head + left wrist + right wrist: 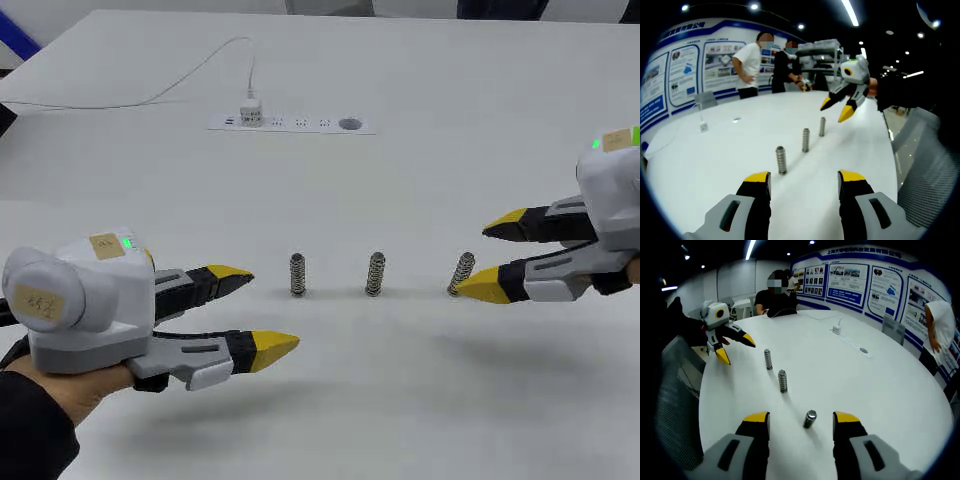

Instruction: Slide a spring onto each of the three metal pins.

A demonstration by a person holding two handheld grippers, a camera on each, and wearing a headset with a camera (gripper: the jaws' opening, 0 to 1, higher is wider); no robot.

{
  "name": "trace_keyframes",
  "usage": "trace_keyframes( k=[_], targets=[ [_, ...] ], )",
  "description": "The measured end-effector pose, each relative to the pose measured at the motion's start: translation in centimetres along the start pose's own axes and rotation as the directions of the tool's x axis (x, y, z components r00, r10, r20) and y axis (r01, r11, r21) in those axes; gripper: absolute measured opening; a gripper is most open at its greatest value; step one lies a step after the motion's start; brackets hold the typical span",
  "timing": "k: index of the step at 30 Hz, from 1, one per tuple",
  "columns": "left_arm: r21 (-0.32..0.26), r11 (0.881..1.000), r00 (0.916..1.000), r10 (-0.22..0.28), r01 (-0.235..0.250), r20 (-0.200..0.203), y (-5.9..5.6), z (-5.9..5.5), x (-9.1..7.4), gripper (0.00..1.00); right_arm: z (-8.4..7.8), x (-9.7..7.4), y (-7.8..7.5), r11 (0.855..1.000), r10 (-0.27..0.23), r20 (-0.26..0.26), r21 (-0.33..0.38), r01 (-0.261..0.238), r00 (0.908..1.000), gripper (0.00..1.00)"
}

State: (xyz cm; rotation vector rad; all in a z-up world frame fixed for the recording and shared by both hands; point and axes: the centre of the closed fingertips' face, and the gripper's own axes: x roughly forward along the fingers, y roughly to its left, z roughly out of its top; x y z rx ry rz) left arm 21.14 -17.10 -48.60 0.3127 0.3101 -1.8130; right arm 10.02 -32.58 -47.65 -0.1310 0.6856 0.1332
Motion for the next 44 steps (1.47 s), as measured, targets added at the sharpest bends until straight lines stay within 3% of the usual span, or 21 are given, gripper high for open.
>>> trace_keyframes(
  k=[15, 23, 44],
  targets=[
    [-0.013, 1.000, 0.9999, 0.013, -0.013, 0.003, 0.0, -0.3, -0.2, 0.56, -1.3, -0.9, 1.4, 1.000, -0.024, 0.102, 0.020, 0.022, 0.9945, 0.56],
    [-0.021, 1.000, 0.9999, 0.014, -0.014, 0.006, -0.1, -0.5, -0.2, 0.57, -2.1, -1.0, 1.9, 0.999, -0.037, 0.116, 0.038, 0.033, 0.9925, 0.61],
    [-0.044, 0.999, 0.9997, 0.023, -0.023, 0.008, 0.2, -1.0, -0.3, 0.59, -2.9, -1.4, 1.8, 0.995, -0.075, 0.140, 0.079, 0.064, 0.9873, 0.64]
  ],
)
